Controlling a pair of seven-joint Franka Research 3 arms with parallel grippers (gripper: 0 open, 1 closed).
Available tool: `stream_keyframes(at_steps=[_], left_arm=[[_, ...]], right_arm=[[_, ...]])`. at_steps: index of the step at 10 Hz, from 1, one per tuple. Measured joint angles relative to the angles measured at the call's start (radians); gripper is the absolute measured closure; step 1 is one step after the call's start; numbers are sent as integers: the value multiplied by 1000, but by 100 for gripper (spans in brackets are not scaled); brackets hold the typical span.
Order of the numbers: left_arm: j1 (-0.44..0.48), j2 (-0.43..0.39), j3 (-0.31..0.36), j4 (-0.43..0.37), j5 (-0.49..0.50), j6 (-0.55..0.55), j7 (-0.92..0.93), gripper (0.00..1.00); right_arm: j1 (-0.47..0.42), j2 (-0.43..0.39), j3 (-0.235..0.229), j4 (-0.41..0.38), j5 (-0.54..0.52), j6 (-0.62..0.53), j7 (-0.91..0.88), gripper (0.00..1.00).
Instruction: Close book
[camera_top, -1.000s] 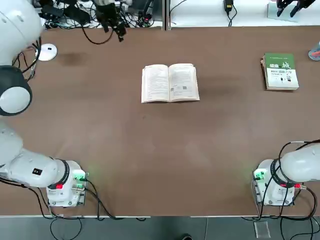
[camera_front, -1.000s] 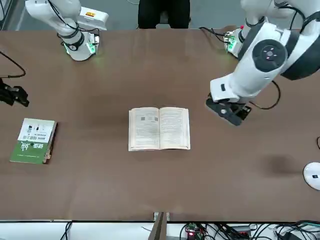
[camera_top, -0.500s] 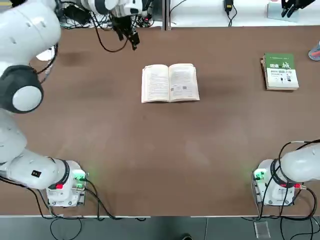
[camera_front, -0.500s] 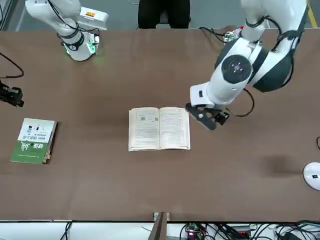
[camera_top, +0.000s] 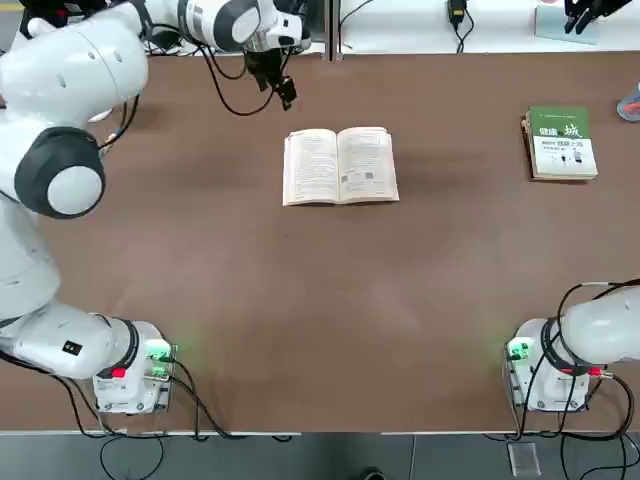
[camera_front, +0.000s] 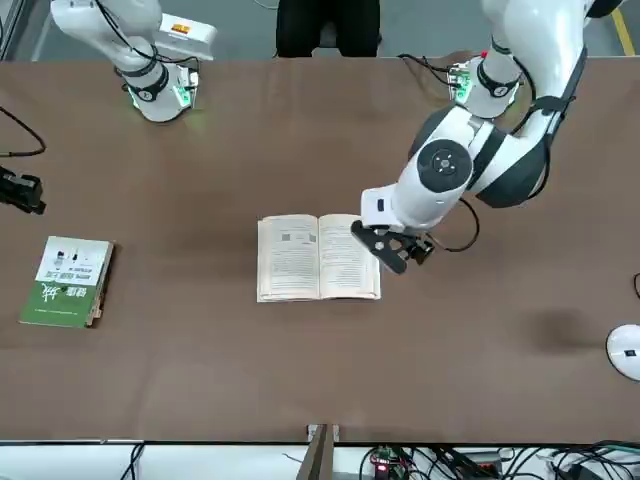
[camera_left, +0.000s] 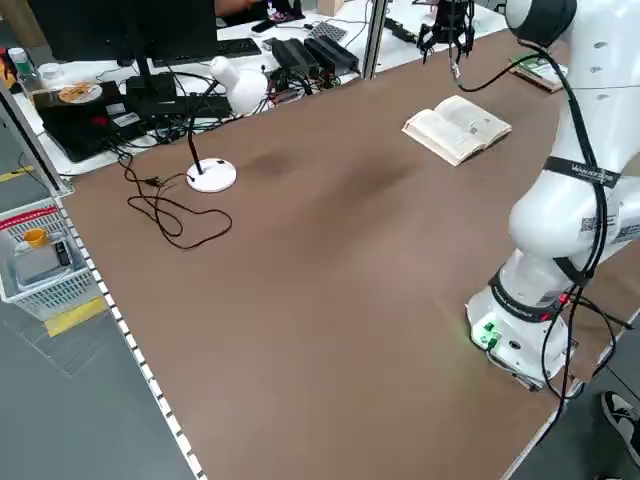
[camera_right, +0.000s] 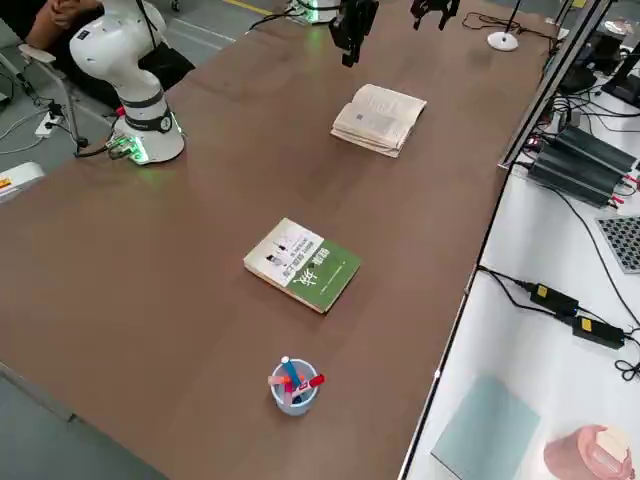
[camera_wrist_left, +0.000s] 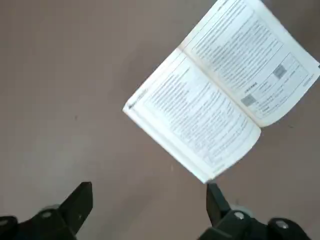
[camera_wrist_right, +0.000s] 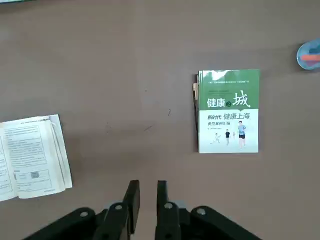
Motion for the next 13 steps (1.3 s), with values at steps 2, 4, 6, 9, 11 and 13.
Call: stream_keyframes(at_steps=[2,4,6,9,11,13], left_arm=[[0,31,-8,0,0,55,42,0],[-1,59,-13,1,0,93,64,0],[-7,92,-19,1,0,139,68,0],[-17,146,-43,1,0,221,69,0],[-20,168,-54,2,0,264,71,0],[-18,179,-54,8,-3,288,92,0]], right_arm=[[0,1,0,-1,4,1,0,81],[0,12,2,-11,37,5,0,95],[0,50,3,-22,110,34,0,99],[0,135,3,-25,228,61,-4,99],[0,182,3,-39,327,61,-20,99],[0,220,3,-77,465,61,-53,99]])
